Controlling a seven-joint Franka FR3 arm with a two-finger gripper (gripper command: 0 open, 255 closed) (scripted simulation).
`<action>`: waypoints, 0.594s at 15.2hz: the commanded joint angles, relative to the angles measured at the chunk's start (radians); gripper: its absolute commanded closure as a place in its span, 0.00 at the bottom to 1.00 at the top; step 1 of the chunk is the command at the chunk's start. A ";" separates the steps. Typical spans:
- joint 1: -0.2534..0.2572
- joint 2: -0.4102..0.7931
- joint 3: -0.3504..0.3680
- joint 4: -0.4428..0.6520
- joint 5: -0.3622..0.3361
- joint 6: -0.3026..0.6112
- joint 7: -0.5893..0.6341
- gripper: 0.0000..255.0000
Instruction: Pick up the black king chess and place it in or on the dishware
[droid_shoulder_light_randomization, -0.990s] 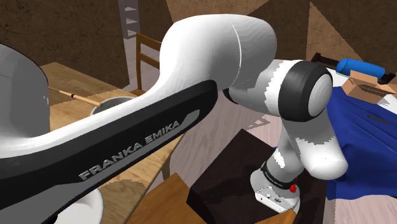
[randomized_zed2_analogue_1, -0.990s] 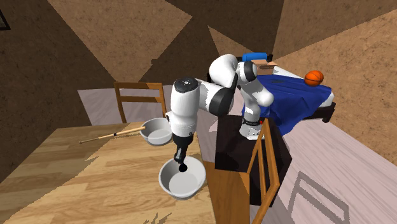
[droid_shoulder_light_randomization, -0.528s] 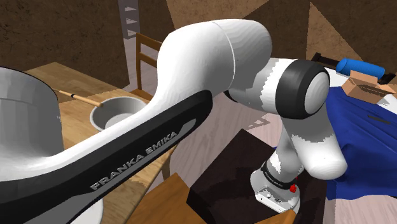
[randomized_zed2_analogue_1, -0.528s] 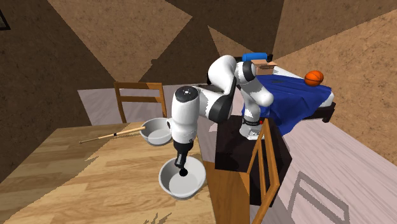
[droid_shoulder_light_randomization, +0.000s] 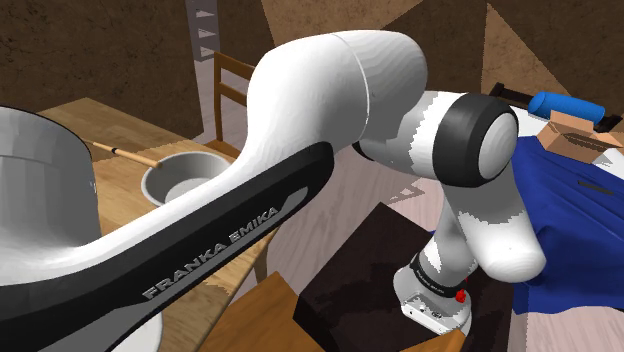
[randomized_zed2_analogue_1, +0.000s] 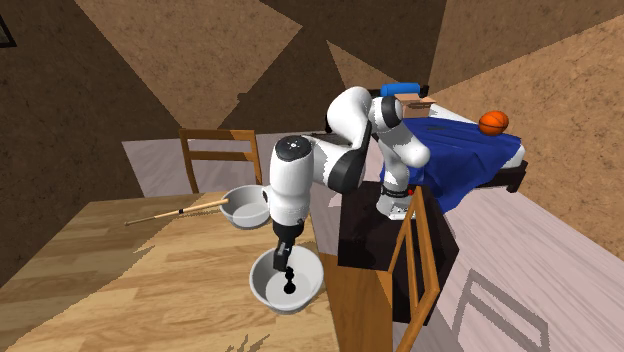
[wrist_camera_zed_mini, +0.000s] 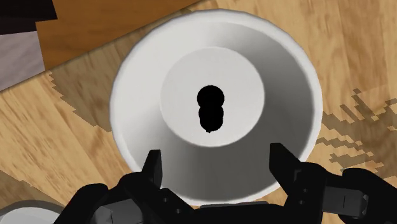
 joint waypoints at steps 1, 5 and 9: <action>0.000 0.000 0.000 0.000 0.000 0.000 0.000 0.00; 0.027 0.003 0.001 0.077 0.003 -0.067 -0.014 0.00; 0.059 0.013 -0.003 0.162 0.001 -0.133 -0.028 0.00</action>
